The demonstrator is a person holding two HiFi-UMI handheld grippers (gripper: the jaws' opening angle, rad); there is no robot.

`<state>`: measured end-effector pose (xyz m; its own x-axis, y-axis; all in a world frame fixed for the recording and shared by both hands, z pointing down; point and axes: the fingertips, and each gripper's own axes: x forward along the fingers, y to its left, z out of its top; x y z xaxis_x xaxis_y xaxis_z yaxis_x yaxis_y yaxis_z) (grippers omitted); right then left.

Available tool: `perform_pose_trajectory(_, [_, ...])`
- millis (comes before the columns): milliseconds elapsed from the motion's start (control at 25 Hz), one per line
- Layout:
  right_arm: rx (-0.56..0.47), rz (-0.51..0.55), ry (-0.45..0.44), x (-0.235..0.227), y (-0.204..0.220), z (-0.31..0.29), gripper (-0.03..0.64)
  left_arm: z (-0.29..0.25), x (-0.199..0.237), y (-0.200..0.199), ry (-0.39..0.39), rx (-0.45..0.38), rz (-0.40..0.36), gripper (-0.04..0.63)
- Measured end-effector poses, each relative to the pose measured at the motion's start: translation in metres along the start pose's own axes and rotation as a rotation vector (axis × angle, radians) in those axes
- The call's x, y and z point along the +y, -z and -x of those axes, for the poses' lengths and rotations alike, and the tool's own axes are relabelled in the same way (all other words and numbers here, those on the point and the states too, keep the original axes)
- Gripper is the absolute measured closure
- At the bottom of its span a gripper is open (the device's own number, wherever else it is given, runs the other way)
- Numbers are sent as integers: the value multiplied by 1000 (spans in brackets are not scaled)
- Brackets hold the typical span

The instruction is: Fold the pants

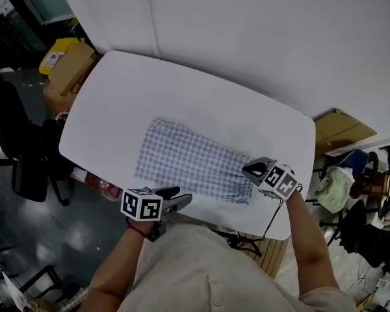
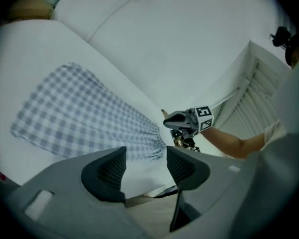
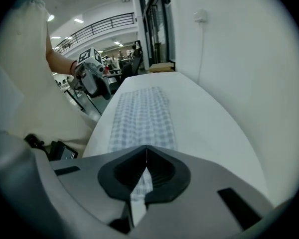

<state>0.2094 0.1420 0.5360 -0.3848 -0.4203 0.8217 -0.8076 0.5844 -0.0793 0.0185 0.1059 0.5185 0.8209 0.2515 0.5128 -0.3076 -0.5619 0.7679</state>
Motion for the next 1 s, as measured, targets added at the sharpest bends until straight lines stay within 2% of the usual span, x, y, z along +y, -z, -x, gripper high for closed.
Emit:
perform_pose_trajectory(120, [21, 100, -51, 2, -41, -12, 600, 10, 8, -10, -40, -60, 0, 337])
perform_pose_trajectory(280, [48, 234, -94, 0, -98, -34, 600, 36, 33, -18, -149, -135, 21, 419])
perform_pose_trajectory(440, [93, 361, -165, -6, -157, -69, 598, 71, 73, -19, -303, -127, -4, 425])
perform_pose_trajectory(560, [144, 439, -212, -17, -196, -97, 597, 89, 97, -24, -377, -119, 1, 425])
perform_pose_trajectory(800, [238, 481, -271, -33, -252, -153, 547, 108, 135, -32, -414, -139, 59, 423])
perform_pose_trajectory(1000, [309, 514, -310, -39, -276, -193, 538, 113, 160, -36, -420, -138, 94, 423])
